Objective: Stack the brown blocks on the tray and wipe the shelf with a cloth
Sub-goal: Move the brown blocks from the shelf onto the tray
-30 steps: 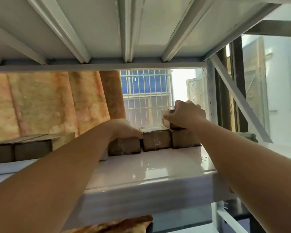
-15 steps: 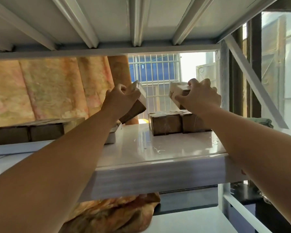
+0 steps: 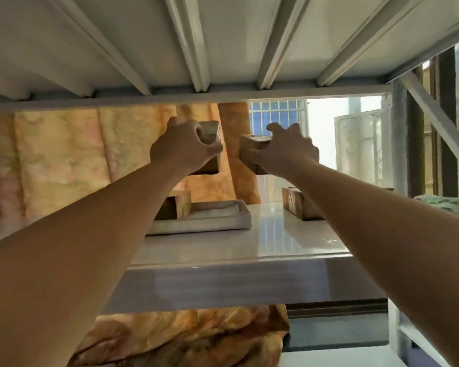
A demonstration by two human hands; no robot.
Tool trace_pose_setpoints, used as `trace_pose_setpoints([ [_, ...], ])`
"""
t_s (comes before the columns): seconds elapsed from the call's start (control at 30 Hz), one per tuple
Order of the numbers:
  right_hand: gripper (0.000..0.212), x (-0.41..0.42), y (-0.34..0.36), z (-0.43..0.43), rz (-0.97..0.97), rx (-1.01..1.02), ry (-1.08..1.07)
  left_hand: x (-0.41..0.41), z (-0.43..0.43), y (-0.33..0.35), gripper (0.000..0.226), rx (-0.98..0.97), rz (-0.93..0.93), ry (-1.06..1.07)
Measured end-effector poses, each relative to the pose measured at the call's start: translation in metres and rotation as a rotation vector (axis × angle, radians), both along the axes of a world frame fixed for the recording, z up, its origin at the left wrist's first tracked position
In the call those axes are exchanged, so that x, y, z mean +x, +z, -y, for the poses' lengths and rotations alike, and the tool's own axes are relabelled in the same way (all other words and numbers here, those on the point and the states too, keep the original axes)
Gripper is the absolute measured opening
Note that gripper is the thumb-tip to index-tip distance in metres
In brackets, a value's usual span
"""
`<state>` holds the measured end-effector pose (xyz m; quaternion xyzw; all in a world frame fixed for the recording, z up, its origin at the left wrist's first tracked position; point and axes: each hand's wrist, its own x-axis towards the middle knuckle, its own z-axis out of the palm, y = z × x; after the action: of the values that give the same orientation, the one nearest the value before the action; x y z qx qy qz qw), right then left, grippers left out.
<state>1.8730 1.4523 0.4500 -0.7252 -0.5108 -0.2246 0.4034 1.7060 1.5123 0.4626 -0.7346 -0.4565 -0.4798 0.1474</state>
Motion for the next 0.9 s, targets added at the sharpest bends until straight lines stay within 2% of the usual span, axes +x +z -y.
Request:
trace_pose_setpoints([
  [0.13,0.065,-0.058,-0.003,-0.029,-0.007,-0.149,-0.009,-0.064,-0.024,0.012,0.067,-0.018,-0.079,0.1],
  [0.33,0.06,-0.112,-0.018,-0.056,-0.001,-0.254,-0.094,-0.126,-0.054,0.003,0.063,-0.083,-0.06,0.135],
  [0.5,0.056,-0.126,-0.03,-0.064,0.067,-0.382,-0.211,-0.143,-0.072,-0.017,0.06,-0.181,-0.104,0.113],
  [0.63,0.061,-0.131,-0.026,-0.069,0.009,-0.408,-0.147,-0.145,-0.077,-0.025,0.059,-0.182,-0.048,0.086],
  [0.9,0.072,-0.116,-0.032,-0.078,0.003,-0.465,-0.059,-0.146,-0.081,-0.033,0.06,-0.138,-0.077,0.102],
])
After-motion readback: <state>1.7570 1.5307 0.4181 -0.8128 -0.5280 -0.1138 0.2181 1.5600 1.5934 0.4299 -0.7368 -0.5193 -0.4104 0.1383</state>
